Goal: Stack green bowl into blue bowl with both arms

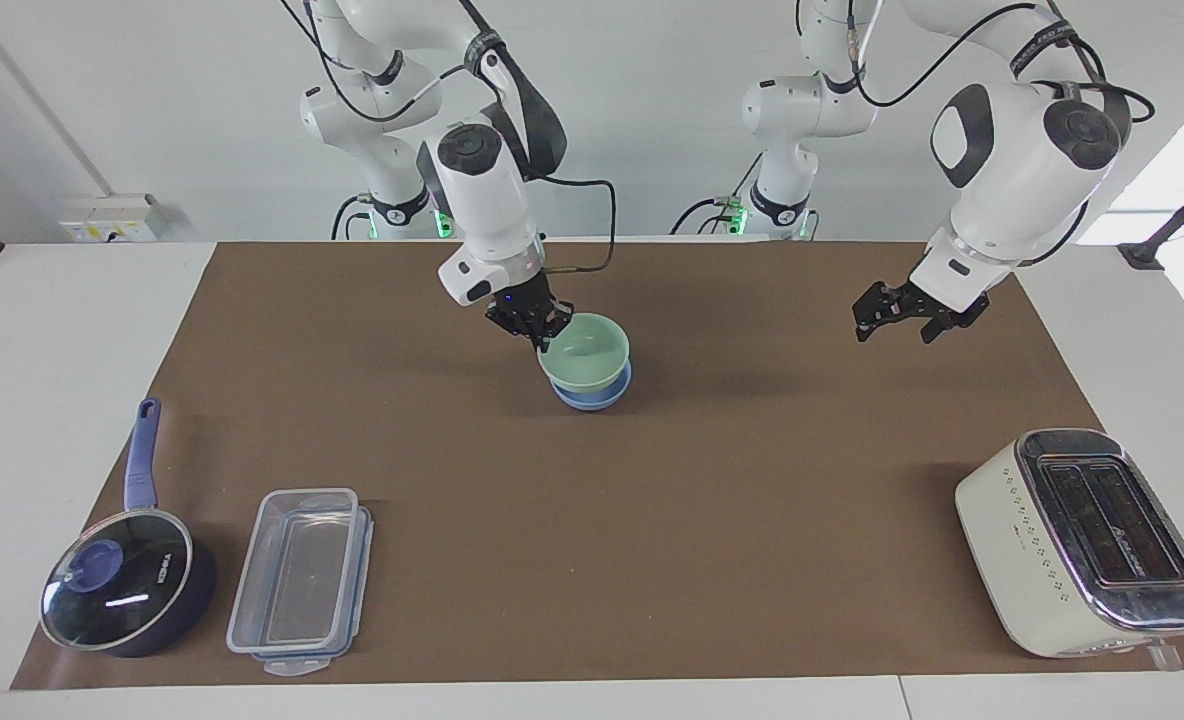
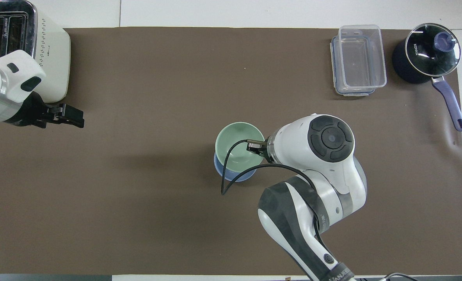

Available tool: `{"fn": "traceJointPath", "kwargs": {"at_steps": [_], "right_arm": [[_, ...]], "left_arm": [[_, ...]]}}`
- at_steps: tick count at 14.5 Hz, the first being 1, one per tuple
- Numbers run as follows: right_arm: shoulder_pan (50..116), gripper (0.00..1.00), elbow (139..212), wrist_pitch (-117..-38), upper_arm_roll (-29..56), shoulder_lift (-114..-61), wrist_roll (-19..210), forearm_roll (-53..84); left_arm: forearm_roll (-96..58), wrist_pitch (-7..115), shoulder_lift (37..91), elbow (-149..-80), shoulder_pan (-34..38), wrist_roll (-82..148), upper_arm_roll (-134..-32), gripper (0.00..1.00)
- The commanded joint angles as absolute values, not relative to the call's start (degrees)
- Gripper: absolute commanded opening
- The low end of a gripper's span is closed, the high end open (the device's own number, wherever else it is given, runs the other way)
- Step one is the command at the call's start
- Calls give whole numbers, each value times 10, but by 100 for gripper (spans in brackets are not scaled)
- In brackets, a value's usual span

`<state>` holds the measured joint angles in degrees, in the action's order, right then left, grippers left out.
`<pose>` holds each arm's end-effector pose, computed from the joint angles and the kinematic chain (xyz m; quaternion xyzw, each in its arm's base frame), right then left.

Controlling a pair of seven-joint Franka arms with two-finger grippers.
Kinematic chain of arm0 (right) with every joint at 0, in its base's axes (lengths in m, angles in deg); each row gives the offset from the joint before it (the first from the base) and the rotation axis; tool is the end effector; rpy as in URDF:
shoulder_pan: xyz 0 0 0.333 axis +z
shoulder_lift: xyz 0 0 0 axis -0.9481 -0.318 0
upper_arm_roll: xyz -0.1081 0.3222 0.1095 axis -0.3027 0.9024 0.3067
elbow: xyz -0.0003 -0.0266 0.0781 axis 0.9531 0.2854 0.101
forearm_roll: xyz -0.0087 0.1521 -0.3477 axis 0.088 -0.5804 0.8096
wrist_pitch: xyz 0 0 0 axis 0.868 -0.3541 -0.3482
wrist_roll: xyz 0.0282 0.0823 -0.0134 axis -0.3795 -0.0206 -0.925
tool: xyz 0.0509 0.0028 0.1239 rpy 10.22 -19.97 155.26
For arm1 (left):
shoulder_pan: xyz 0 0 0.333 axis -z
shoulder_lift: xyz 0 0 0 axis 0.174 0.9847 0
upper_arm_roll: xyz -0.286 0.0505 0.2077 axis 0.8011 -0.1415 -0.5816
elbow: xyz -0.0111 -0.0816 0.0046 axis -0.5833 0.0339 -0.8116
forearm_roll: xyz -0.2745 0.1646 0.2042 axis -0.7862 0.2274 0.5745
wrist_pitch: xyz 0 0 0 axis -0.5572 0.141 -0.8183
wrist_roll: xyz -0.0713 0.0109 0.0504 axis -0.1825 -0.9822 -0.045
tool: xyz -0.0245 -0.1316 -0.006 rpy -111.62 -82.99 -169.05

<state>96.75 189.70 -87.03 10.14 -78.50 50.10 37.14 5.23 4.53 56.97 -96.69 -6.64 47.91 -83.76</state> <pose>0.4939 0.2867 0.4138 -0.9904 0.1168 0.0163 0.0721 0.5451 -0.0567 0.5991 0.9977 -0.0447 -0.0506 0.0077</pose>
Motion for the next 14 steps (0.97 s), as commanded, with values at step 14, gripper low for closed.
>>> {"fn": "traceJointPath", "kwargs": {"at_steps": [14], "right_arm": [[987, 0, 1952, -935, 100, -786, 549, 360]], "left_arm": [[71, 47, 499, -1020, -93, 469, -813, 100]]}}
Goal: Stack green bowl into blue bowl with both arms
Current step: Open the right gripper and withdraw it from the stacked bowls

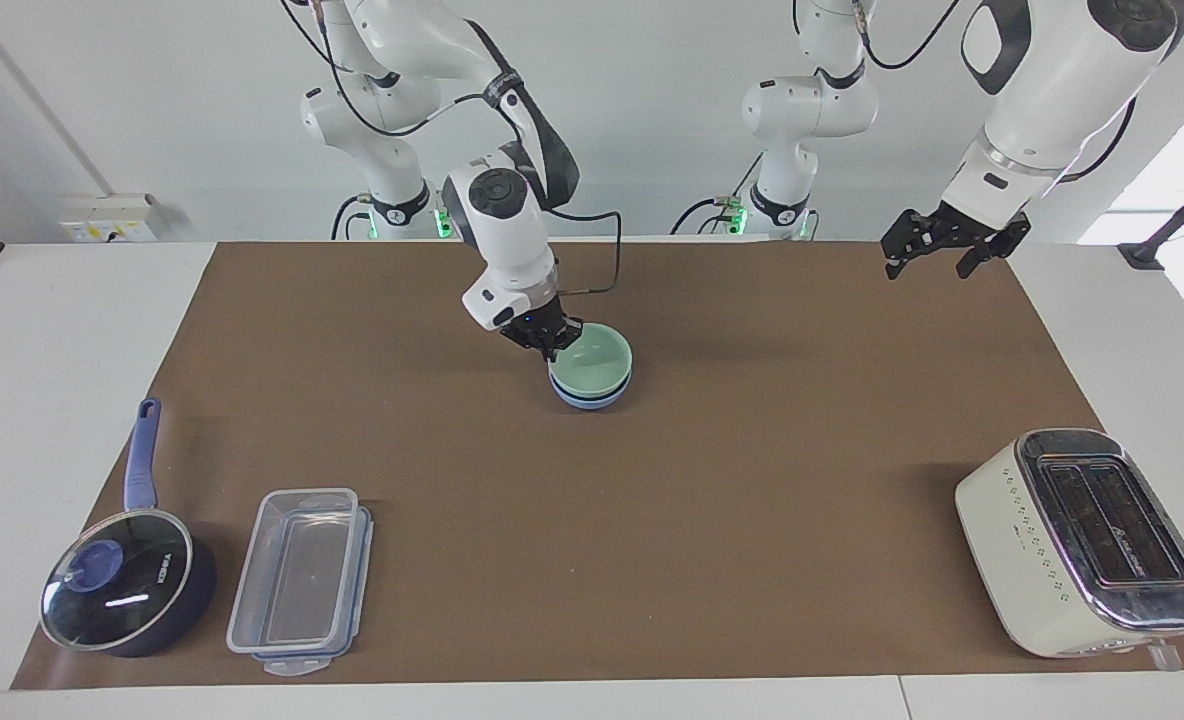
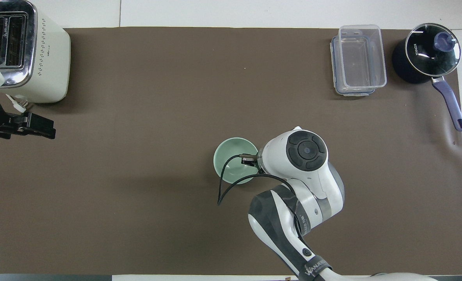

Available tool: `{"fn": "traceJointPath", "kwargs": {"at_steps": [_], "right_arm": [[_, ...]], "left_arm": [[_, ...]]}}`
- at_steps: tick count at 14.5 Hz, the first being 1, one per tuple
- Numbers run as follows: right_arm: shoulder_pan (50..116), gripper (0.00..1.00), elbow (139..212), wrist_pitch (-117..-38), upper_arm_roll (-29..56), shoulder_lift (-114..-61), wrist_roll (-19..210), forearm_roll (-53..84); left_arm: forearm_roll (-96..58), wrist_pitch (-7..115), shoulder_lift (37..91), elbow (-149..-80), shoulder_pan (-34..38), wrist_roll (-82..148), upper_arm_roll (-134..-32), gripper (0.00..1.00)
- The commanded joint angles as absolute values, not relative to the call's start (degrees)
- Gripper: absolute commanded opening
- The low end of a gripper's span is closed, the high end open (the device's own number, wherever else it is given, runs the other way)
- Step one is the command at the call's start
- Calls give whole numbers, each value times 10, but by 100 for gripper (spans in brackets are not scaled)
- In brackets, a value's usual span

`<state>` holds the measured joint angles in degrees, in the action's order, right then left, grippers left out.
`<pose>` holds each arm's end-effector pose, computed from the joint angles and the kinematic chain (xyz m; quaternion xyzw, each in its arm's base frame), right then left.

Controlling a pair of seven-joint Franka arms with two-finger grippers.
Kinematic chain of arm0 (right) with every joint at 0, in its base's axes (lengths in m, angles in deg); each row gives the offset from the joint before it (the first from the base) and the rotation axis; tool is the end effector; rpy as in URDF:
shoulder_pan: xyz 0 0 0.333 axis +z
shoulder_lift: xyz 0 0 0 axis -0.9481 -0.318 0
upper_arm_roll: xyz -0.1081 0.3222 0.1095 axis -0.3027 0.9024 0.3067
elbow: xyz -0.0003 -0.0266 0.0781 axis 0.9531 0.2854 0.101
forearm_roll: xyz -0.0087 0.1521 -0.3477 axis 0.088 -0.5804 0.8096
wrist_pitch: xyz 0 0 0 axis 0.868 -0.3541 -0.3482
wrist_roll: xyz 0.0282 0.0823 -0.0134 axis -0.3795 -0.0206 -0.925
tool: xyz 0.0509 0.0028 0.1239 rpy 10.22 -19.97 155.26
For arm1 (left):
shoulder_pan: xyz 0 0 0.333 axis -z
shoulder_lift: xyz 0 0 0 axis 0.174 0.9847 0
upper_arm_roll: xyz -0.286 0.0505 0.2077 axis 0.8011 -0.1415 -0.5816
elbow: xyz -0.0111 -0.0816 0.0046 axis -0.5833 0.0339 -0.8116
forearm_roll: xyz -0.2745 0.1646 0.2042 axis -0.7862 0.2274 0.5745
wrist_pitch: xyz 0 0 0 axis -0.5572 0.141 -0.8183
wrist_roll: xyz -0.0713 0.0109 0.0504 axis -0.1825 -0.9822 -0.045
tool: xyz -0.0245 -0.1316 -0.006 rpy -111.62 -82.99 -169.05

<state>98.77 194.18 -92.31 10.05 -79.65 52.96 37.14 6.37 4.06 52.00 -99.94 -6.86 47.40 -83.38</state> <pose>0.4773 0.2967 0.3765 -0.9943 0.0813 0.0161 0.0671 0.5156 -0.0536 0.6191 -0.9984 0.0418 0.0391 0.0037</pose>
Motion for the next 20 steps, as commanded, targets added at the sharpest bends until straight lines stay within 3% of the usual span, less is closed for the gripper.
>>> {"fn": "traceJointPath", "kwargs": {"at_steps": [1, 2, 7, 12, 20], "right_arm": [[987, 10, 1949, -934, 100, -786, 548, 361], [984, 99, 1930, -922, 100, -779, 547, 363], [941, 100, 1930, -886, 98, -724, 557, 366], [816, 100, 1931, -807, 97, -657, 680, 368], [716, 100, 1883, -783, 95, -652, 711, 462]], "left_arm": [[71, 45, 497, -1020, -106, 469, -796, 100], [70, 47, 499, -1017, -96, 468, -798, 100], [50, 44, 497, -1020, -96, 468, -810, 100], [50, 45, 497, -1018, -98, 469, -809, 100], [48, 45, 495, -1017, -101, 470, -809, 100]]}}
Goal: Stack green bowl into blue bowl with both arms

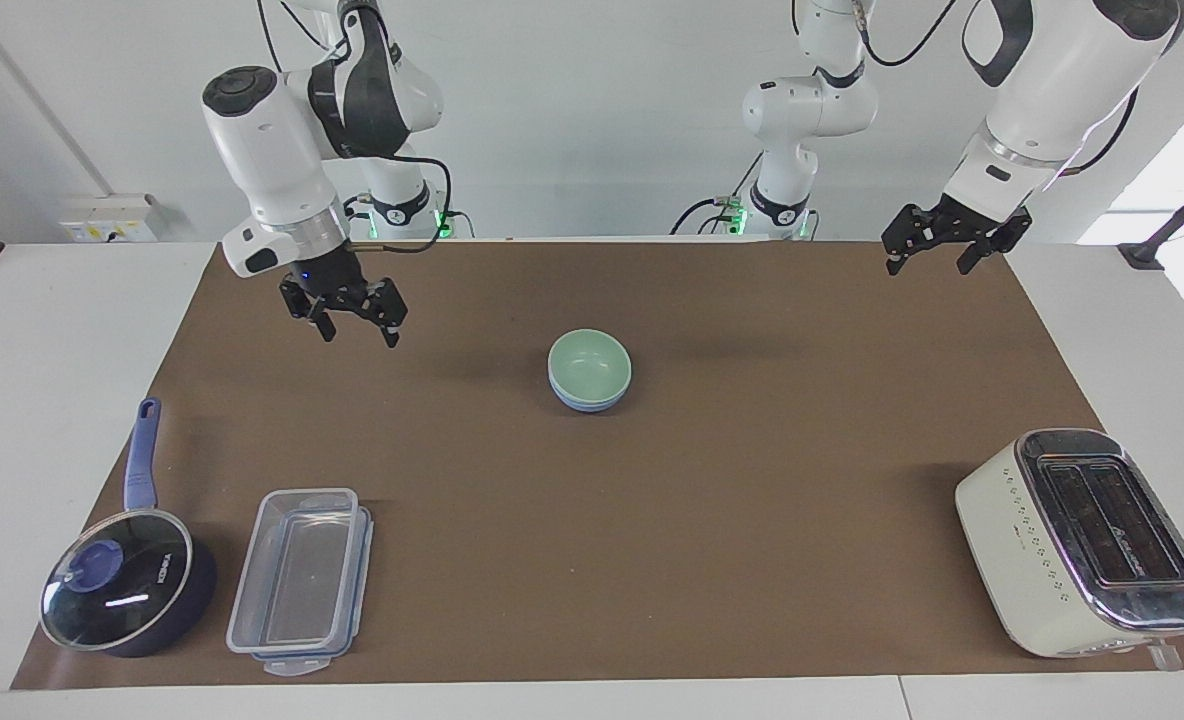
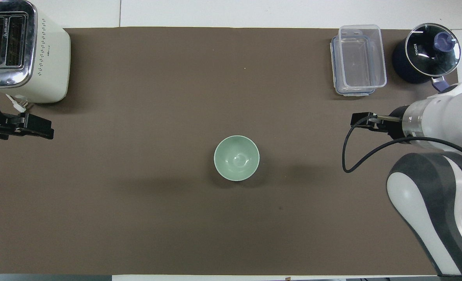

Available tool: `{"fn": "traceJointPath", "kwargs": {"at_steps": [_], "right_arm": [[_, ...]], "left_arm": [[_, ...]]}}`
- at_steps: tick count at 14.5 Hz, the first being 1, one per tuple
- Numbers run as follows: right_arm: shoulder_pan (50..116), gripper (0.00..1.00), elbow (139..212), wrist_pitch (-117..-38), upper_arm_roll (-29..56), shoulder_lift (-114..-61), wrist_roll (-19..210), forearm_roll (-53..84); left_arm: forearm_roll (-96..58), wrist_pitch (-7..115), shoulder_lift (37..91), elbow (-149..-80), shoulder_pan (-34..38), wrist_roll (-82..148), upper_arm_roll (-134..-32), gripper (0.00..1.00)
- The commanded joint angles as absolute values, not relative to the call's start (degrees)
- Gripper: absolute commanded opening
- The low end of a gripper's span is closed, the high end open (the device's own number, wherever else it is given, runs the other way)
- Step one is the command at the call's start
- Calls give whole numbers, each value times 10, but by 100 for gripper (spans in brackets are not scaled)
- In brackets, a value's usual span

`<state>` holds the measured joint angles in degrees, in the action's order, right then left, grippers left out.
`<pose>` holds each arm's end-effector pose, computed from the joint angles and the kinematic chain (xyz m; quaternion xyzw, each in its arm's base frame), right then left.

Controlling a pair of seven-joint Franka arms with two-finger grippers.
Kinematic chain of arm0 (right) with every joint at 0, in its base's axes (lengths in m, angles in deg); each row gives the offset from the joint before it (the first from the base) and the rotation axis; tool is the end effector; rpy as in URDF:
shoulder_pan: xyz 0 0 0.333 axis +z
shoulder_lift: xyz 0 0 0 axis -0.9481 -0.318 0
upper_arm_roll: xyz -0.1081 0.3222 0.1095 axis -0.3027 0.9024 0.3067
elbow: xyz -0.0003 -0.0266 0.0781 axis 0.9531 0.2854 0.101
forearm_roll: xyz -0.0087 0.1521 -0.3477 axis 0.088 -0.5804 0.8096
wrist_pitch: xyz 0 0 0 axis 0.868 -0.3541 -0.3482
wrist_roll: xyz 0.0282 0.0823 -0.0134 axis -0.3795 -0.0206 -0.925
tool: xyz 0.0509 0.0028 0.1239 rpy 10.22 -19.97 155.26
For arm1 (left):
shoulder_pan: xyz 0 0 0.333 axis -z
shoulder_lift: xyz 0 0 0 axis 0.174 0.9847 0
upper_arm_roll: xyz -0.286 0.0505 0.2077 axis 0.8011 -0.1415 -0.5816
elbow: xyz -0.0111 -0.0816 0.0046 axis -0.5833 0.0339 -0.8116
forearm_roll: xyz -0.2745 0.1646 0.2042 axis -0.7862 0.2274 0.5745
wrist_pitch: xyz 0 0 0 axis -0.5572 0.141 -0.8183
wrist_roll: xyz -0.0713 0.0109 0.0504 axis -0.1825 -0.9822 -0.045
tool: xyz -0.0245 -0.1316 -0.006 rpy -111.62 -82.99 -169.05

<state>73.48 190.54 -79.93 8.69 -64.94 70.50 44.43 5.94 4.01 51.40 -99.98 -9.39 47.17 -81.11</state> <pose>0.5179 0.0452 0.5231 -0.9905 0.1150 -0.0716 0.0258 0.5125 -0.0527 0.6240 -0.9987 0.0374 0.0349 0.0010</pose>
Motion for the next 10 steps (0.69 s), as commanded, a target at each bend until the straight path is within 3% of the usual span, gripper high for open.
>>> {"fn": "traceJointPath", "kwargs": {"at_steps": [1, 5, 10], "right_arm": [[711, 100, 1876, -782, 95, -653, 710, 462], [681, 100, 1862, -756, 93, -648, 718, 462], [679, 100, 1733, -618, 93, -692, 743, 463]], "left_arm": [[49, 44, 495, -1017, -98, 470, -809, 100], [49, 47, 495, -1017, -98, 472, -808, 100], [49, 46, 495, -1017, -105, 472, -808, 100]]}}
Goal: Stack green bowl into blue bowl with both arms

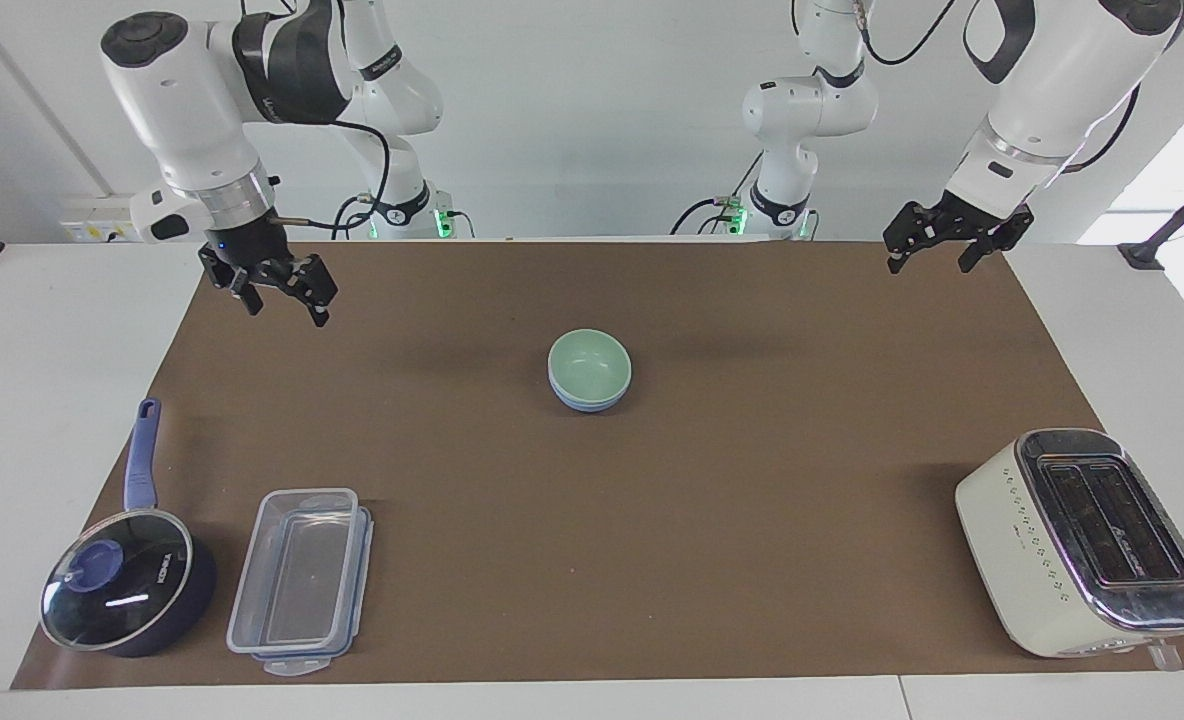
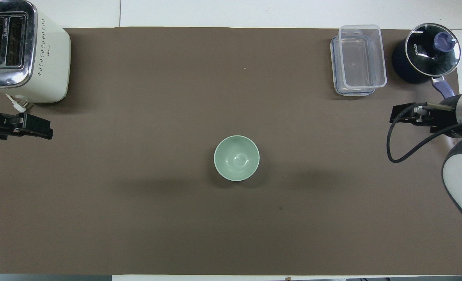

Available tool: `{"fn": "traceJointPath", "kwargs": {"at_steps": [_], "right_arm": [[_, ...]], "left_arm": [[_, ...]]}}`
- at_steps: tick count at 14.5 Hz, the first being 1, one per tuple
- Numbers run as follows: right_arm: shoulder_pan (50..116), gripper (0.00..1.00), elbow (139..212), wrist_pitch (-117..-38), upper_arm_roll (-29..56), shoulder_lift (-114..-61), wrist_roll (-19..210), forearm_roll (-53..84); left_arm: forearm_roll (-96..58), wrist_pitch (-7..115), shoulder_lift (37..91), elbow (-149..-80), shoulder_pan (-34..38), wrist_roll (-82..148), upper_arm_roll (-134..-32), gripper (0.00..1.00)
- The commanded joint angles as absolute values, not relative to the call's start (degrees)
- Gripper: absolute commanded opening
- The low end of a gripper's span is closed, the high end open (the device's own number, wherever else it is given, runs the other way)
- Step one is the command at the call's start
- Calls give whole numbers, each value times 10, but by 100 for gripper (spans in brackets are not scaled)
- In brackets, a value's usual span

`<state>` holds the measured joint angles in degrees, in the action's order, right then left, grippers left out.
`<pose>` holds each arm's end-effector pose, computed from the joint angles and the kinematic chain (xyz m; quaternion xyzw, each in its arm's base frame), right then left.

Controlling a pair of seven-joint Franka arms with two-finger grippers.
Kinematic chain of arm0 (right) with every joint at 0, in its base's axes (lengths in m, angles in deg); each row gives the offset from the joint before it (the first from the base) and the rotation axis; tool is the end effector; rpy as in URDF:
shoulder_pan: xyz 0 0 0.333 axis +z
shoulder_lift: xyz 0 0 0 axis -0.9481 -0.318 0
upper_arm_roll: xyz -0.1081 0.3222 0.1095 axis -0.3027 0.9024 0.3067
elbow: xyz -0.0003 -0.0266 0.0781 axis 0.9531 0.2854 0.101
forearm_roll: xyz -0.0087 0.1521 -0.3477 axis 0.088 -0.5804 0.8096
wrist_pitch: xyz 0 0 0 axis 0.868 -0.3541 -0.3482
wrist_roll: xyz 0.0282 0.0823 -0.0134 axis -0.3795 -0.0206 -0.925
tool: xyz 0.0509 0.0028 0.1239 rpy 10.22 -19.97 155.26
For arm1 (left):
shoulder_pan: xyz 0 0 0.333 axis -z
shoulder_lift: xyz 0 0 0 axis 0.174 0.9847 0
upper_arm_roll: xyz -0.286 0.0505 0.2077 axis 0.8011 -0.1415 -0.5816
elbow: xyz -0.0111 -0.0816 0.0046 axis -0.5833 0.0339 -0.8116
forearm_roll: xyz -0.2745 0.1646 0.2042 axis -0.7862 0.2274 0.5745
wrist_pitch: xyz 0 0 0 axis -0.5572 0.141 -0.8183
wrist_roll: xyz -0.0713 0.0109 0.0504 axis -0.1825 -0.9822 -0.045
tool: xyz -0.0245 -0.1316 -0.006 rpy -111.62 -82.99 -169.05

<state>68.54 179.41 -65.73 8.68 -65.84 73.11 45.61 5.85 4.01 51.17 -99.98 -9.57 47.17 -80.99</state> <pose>0.5209 -0.0006 0.5829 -0.9907 0.1300 -0.0398 0.0083 0.5114 -0.0524 0.6261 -0.9988 0.0369 0.0329 0.0003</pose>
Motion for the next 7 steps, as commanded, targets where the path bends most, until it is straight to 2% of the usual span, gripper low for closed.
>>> {"fn": "traceJointPath", "kwargs": {"at_steps": [1, 7], "right_arm": [[679, 100, 1715, -603, 94, -699, 743, 463], [689, 100, 1658, -534, 100, -721, 744, 480]], "left_arm": [[49, 46, 495, -1017, -105, 472, -809, 100], [49, 46, 495, -1017, -105, 472, -809, 100]]}}
